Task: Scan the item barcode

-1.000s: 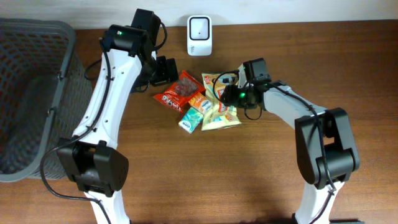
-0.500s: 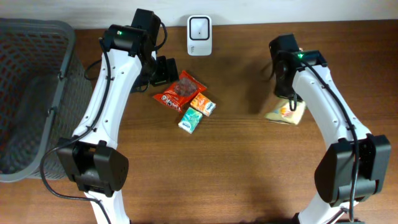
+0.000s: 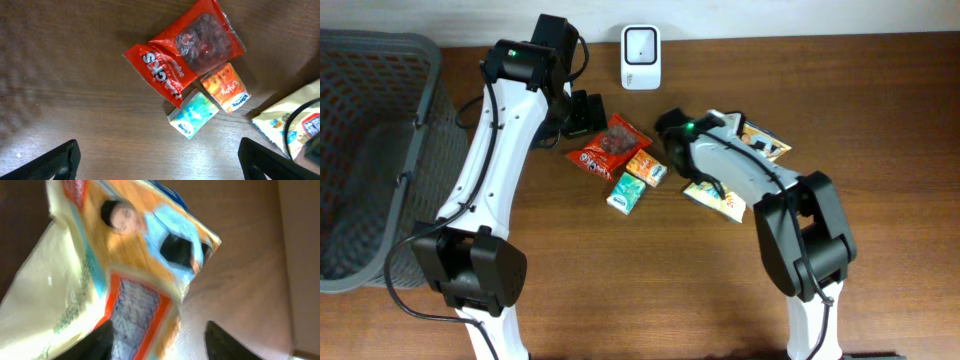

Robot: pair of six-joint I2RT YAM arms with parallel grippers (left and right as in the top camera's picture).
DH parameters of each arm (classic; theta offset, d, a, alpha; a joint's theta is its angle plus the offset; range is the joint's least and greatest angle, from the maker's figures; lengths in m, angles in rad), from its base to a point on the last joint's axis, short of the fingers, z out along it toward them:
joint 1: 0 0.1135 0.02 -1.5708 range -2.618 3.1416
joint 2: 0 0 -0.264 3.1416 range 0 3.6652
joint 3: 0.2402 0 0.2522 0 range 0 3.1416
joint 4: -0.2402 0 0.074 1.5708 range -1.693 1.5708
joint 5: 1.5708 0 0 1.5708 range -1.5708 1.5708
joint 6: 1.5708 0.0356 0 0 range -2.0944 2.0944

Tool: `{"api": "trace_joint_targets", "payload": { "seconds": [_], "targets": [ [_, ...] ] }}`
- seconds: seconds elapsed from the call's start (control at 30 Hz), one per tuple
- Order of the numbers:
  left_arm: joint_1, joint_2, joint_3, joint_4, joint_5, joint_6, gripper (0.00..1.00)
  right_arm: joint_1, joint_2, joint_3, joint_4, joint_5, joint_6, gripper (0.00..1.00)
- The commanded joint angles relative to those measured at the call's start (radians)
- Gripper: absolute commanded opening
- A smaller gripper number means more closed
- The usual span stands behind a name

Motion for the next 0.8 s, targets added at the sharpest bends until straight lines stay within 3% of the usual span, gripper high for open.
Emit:
{"api": "trace_joint_targets", "payload": {
  "seconds": [0.0, 0.03, 0.07, 0.13, 0.17, 0.27, 0.4, 0.7, 0.77],
  "targets": [
    [0.000, -0.023, 0.014, -0.001, -0.007, -0.013, 0.99, -0.025, -0.023, 0.187, -0.116, -0.097, 0.015, 0.62],
    [0.000, -0.023, 0.014, -0.001, -0.006, -0.013, 0.99, -0.057, -0.031, 0.307, -0.210, -0.192, -0.015, 0.70],
    [0.000, -0.023, 0.014, -0.001, -0.007, -0.013, 0.99, -0.079, -0.032, 0.398, -0.255, -0.383, -0.172, 0.74],
    [0.000, -0.023, 0.014, -0.001, -0.007, -0.013, 0.99, -0.089, -0.032, 0.430, -0.259, -0.674, -0.361, 0.92],
    [0.000, -0.023, 0.014, -0.001, -0.007, -0.013, 0.99, -0.089, -0.028, 0.423, -0.262, -0.774, -0.407, 0.92],
    [0.000, -0.023, 0.014, -0.001, -0.007, -0.013, 0.99, -0.073, -0.028, 0.370, -0.249, -0.792, -0.412, 0.99],
    [0.000, -0.023, 0.014, -0.001, -0.007, -0.013, 0.99, -0.068, -0.028, 0.326, -0.238, -0.793, -0.296, 0.98],
    [0.000, -0.023, 0.014, -0.001, -0.007, -0.013, 0.99, -0.068, -0.028, 0.326, -0.214, -0.796, -0.295, 0.98],
    [0.000, -0.023, 0.014, -0.001, -0.007, -0.013, 0.99, -0.069, -0.028, 0.326, -0.140, -0.795, -0.307, 0.98]
  ]
}}
